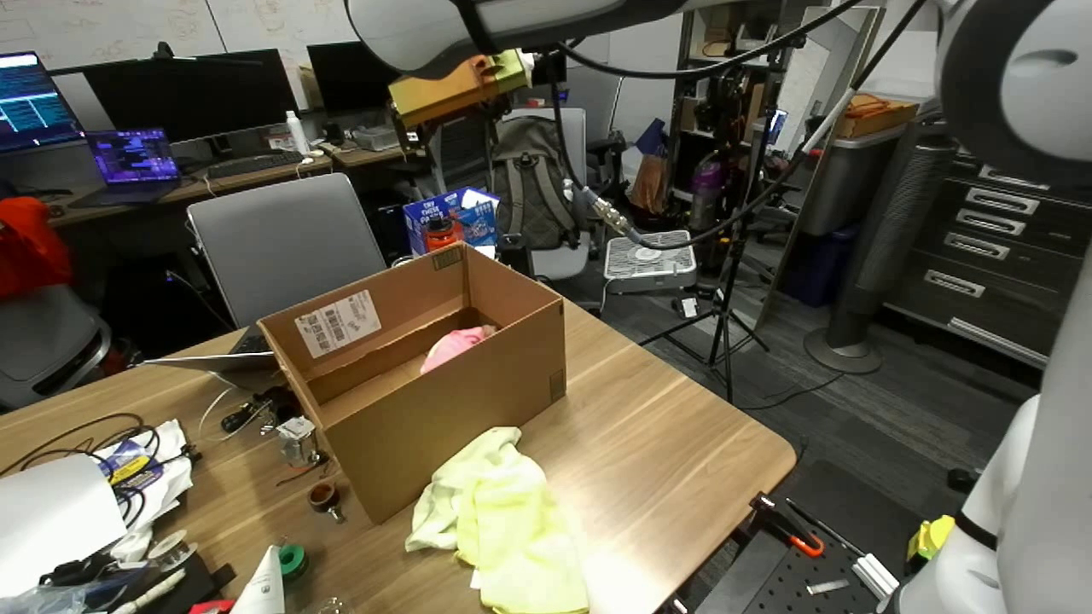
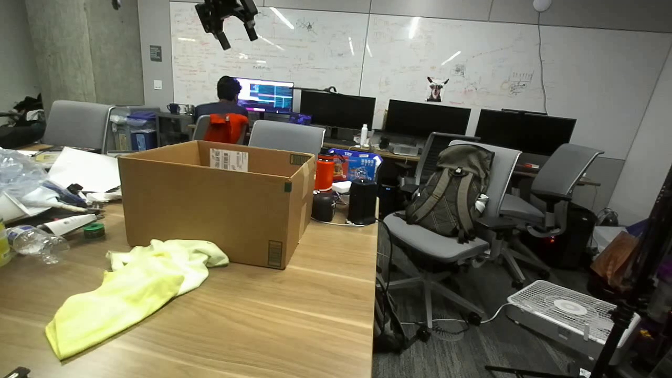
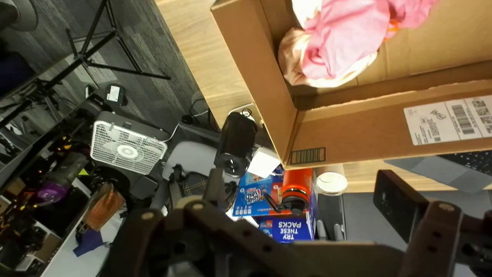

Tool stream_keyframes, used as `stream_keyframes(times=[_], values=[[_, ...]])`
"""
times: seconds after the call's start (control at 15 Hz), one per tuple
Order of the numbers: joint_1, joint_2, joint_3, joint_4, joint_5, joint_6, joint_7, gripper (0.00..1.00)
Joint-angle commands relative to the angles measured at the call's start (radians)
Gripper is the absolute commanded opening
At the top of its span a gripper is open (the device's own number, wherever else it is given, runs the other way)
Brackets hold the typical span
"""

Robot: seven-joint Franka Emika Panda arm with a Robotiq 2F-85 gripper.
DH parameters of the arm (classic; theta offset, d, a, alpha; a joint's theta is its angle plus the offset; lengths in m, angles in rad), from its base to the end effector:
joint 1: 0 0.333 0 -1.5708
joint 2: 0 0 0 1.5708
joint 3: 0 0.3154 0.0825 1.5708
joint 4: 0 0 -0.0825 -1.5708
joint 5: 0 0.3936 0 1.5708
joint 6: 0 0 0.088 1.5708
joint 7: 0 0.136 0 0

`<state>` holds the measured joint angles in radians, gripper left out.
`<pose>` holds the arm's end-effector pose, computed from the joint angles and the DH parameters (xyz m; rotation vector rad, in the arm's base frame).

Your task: Pick up the clothes from the table and put them in the box

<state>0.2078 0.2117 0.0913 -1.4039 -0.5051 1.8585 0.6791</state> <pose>0.6497 0.1404 0.5907 2.7331 -0.4114 0.6179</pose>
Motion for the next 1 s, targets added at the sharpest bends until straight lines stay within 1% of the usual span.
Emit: stream_keyframes(times=[0.0, 0.4, 0.73, 0.93], values=[[-0.032, -0.134, 0.001, -0.205, 0.061, 0.04, -0.065, 1.0], [-0.064, -0.253, -0.002, -0.439, 0.123, 0.052, -0.158, 1.0], [-0.099, -0.292, -0.009, -0.568, 0.201, 0.048, -0.236, 1.0], [-0.114, -0.292, -0.012, -0.644, 0.227, 0.075, -0.27, 1.0]])
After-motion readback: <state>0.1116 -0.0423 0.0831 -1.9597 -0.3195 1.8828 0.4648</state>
